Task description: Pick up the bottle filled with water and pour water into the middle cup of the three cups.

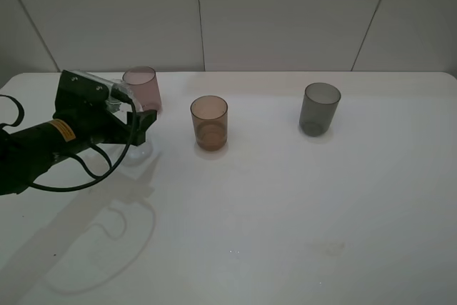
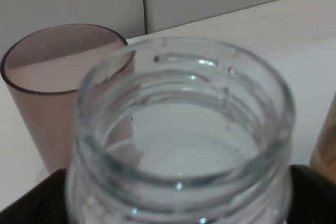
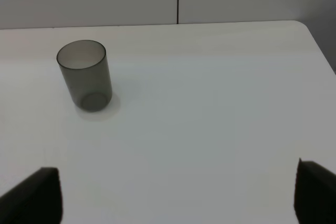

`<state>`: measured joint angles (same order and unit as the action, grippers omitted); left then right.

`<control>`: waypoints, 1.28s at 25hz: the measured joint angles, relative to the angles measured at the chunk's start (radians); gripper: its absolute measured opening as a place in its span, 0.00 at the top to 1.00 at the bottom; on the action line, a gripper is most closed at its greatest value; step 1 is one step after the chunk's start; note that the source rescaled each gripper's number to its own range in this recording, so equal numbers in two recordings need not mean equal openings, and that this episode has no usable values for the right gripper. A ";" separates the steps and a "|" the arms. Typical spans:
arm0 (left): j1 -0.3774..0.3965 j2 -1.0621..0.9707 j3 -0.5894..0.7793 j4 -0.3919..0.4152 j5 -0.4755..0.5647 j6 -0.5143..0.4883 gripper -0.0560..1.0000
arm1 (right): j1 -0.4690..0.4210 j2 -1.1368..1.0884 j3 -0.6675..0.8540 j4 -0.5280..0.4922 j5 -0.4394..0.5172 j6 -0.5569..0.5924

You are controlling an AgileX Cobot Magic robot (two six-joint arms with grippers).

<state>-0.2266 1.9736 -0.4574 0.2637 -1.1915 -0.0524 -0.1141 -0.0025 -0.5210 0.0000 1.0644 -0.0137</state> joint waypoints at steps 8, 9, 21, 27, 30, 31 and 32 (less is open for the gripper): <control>-0.001 -0.150 0.002 -0.012 0.092 -0.007 0.01 | 0.000 0.000 0.000 0.000 0.000 0.000; -0.001 -0.173 0.002 -0.017 0.113 -0.008 0.01 | 0.000 0.000 0.000 0.000 0.000 0.000; -0.001 -0.619 0.001 -0.085 0.460 -0.009 0.01 | 0.000 0.000 0.000 0.000 0.000 0.000; -0.001 -0.911 -0.078 -0.168 0.991 -0.010 0.01 | 0.000 0.000 0.000 0.000 0.000 0.000; -0.001 -1.055 -0.149 -0.199 1.300 -0.010 0.01 | 0.000 0.000 0.000 0.000 0.000 0.000; -0.001 -1.100 -0.178 -0.203 1.396 -0.010 0.01 | 0.000 0.000 0.000 0.000 0.000 0.000; -0.001 -1.138 -0.197 -0.205 1.472 -0.010 0.01 | 0.000 0.000 0.000 0.000 0.000 0.000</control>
<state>-0.2275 0.8358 -0.6547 0.0586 0.2807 -0.0629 -0.1141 -0.0025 -0.5210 0.0000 1.0644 -0.0137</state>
